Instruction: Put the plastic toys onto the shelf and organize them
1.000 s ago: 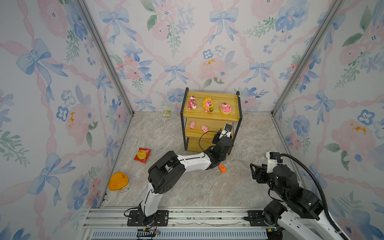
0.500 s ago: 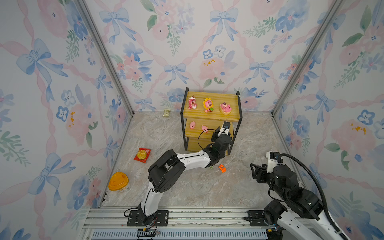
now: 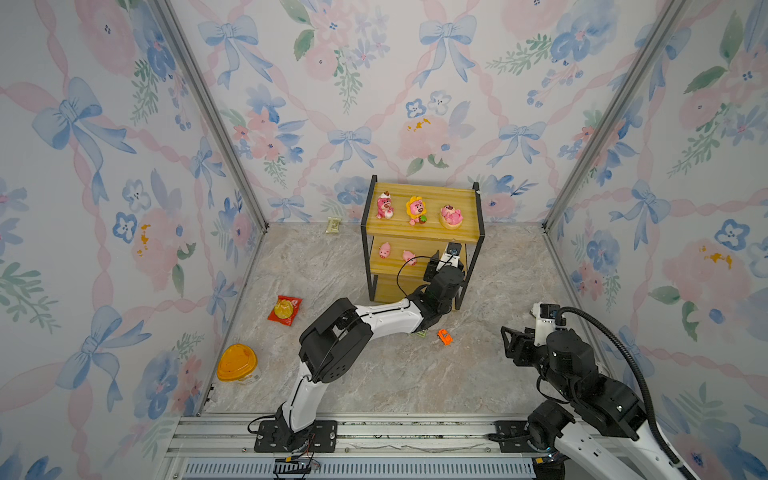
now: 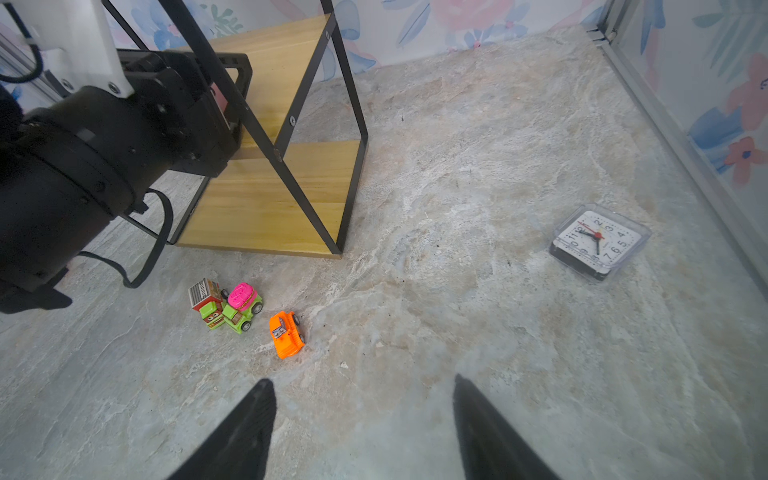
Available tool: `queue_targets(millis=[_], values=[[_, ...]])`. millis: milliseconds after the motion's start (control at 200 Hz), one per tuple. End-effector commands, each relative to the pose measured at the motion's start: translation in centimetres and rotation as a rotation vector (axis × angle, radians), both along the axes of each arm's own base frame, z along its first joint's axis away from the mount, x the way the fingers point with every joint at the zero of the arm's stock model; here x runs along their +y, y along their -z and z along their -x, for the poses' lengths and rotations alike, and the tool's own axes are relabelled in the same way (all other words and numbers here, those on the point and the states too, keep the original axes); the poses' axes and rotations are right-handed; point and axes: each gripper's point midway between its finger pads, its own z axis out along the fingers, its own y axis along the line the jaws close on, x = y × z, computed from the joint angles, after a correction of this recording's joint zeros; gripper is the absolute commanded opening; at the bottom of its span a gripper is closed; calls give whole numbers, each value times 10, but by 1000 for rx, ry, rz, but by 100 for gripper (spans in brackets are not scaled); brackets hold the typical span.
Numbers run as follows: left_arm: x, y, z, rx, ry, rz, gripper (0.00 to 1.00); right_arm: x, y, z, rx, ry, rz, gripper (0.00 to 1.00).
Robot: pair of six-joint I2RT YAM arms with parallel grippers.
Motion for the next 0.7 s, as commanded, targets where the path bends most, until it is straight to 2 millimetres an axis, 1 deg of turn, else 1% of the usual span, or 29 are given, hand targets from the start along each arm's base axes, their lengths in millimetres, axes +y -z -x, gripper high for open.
queue_targets(millis=[0, 125, 385, 580, 690], values=[[-1, 11, -5, 23, -4, -18, 54, -3, 1, -2, -9, 12, 12, 70], [1, 12, -5, 26, -13, -20, 58, -3, 1, -2, -10, 13, 10, 70], [1, 15, 0, 31, -12, -30, 59, -4, 1, -3, -6, 16, 10, 70], [2, 15, 11, 30, -17, -56, 60, -4, 3, -3, -1, 19, 9, 71], [6, 15, 15, 33, -24, -56, 60, -4, 4, -3, -1, 18, 10, 71]])
